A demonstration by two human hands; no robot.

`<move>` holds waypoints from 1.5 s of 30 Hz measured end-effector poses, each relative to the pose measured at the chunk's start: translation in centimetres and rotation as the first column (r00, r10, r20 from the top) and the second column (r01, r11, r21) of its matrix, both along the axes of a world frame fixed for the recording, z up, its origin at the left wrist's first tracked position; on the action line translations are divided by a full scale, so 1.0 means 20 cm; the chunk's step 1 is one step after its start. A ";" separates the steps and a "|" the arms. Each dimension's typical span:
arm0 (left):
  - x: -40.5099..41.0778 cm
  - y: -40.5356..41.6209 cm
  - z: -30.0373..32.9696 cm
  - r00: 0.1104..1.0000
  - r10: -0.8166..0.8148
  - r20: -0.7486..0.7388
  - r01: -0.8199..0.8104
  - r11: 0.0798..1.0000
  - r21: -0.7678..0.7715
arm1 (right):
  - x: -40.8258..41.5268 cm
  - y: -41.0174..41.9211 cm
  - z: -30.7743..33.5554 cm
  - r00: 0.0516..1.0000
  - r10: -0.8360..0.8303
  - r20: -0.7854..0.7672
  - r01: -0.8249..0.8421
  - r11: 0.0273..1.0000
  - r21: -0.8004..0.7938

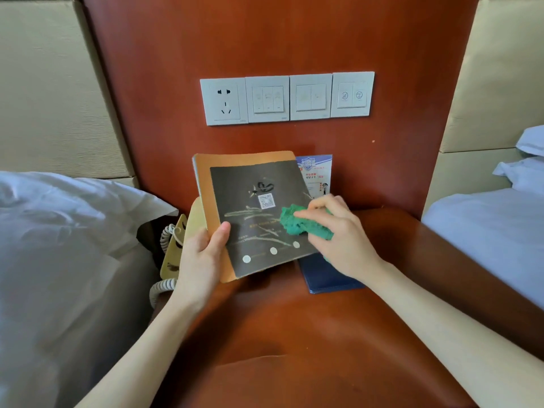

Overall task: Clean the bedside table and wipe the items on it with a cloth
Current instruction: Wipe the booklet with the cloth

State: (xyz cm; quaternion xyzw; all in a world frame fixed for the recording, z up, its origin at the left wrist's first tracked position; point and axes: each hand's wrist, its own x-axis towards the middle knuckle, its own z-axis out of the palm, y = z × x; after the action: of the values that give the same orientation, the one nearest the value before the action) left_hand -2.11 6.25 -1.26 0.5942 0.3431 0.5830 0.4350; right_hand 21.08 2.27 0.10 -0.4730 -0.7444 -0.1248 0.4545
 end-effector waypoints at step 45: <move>0.10 -0.14 -0.02 0.991 -0.132 0.027 0.135 0.981 -0.143 | -0.11 -0.14 -0.03 0.986 0.072 0.152 -0.049 0.987 -0.151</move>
State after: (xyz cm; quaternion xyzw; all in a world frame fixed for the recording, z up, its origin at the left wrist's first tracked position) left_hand -0.03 3.52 -1.76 0.5777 0.3398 0.5315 0.5179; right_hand 18.82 -0.59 -0.45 -0.4710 -0.7989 -0.0928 0.3623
